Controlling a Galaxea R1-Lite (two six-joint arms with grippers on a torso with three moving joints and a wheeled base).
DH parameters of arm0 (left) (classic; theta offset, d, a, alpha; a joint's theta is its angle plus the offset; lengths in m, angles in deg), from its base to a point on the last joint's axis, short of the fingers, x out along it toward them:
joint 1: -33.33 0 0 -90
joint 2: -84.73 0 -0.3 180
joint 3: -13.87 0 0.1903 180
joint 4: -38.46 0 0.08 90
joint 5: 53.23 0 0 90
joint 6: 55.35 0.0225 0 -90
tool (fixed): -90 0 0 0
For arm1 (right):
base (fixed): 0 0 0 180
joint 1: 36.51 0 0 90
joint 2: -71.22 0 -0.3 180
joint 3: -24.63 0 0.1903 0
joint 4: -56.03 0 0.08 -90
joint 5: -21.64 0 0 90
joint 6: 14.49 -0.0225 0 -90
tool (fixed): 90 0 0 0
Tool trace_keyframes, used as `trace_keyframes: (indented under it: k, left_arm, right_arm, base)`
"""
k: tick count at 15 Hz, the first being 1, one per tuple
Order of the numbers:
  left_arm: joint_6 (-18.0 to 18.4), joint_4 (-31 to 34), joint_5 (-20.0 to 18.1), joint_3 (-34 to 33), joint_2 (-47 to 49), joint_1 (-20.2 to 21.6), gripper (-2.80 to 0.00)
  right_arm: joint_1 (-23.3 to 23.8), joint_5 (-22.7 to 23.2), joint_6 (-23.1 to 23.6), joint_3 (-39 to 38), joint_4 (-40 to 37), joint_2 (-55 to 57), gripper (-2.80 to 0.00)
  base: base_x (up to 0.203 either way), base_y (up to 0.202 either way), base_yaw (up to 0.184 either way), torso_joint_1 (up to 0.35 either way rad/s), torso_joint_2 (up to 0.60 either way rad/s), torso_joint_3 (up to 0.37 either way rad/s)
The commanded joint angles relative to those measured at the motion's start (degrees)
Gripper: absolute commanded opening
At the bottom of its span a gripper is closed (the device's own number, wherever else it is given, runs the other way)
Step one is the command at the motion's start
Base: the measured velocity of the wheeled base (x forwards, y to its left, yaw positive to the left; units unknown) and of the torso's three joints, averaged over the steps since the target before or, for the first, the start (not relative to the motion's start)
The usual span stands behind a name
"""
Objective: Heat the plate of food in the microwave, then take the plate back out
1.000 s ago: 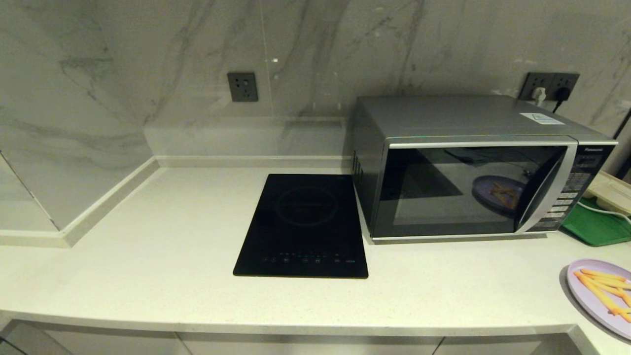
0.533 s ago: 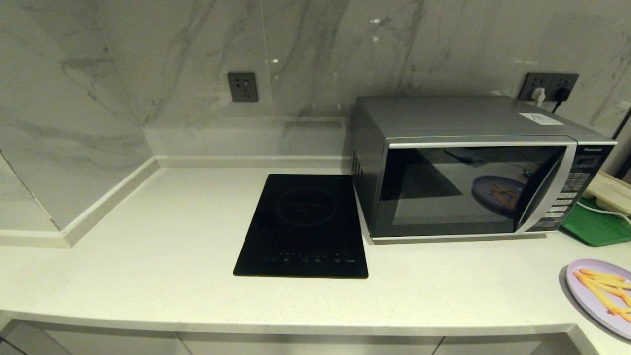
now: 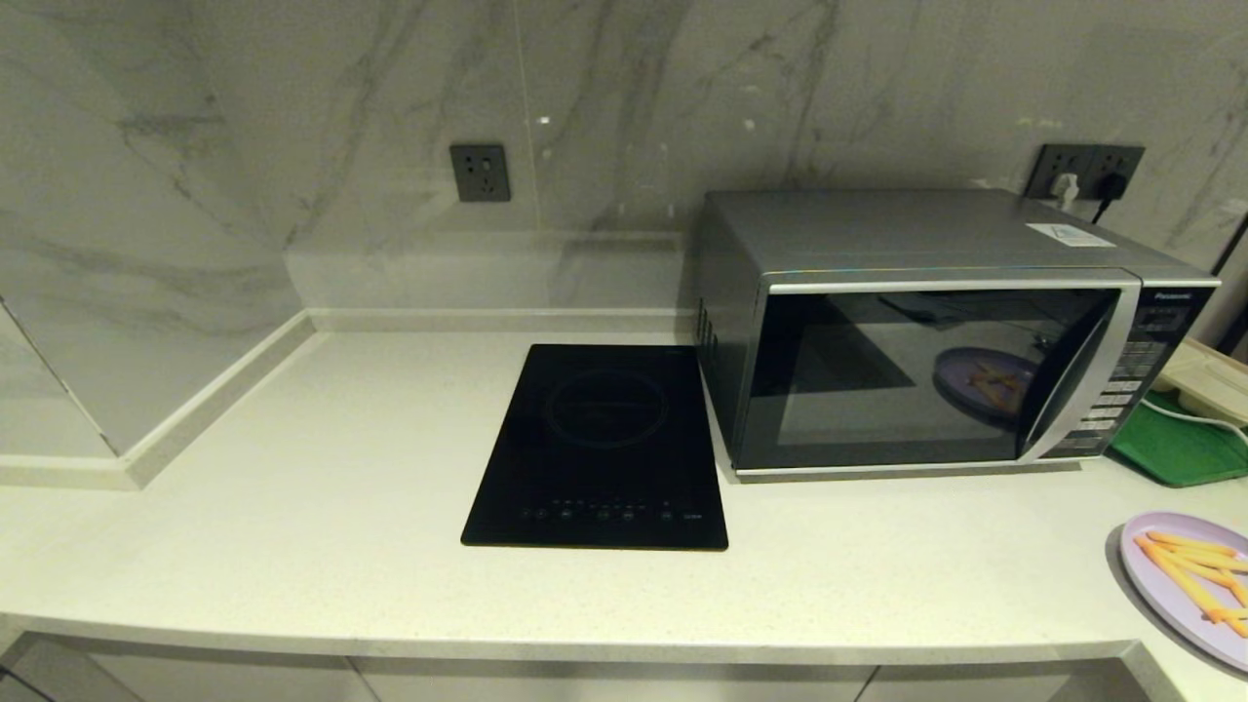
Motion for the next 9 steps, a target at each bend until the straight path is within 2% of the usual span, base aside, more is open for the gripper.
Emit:
trace_keyframes:
  k: [1, 4, 7, 9]
  left_arm:
    - [-0.06, -0.02, 0.02, -0.01, 0.00, 0.02, -2.80]
    - [-0.04, -0.02, 0.02, -0.01, 0.00, 0.02, -2.80]
    - [-0.06, -0.02, 0.02, -0.01, 0.00, 0.02, -2.80]
    - [-0.06, -0.02, 0.02, -0.01, 0.00, 0.02, -2.80]
  right_arm:
    - [-0.09, -1.11, -2.46, -16.81, 16.71, -2.61, -2.80]
    - [-0.12, -1.89, -3.58, -35.57, 37.26, -3.06, -2.80]
    - [-0.13, -1.02, -0.26, -50.03, 60.52, -3.24, -2.80]
    - [-0.14, 1.70, 3.52, -54.03, 66.07, -3.28, -2.80]
  base:
    - [0.000, 0.000, 0.000, 0.000, 0.00, 0.000]
    - [0.000, 0.000, 0.000, 0.000, 0.00, 0.000]
    - [0.000, 0.000, 0.000, 0.000, 0.00, 0.000]
    - [0.000, 0.000, 0.000, 0.000, 0.00, 0.000]
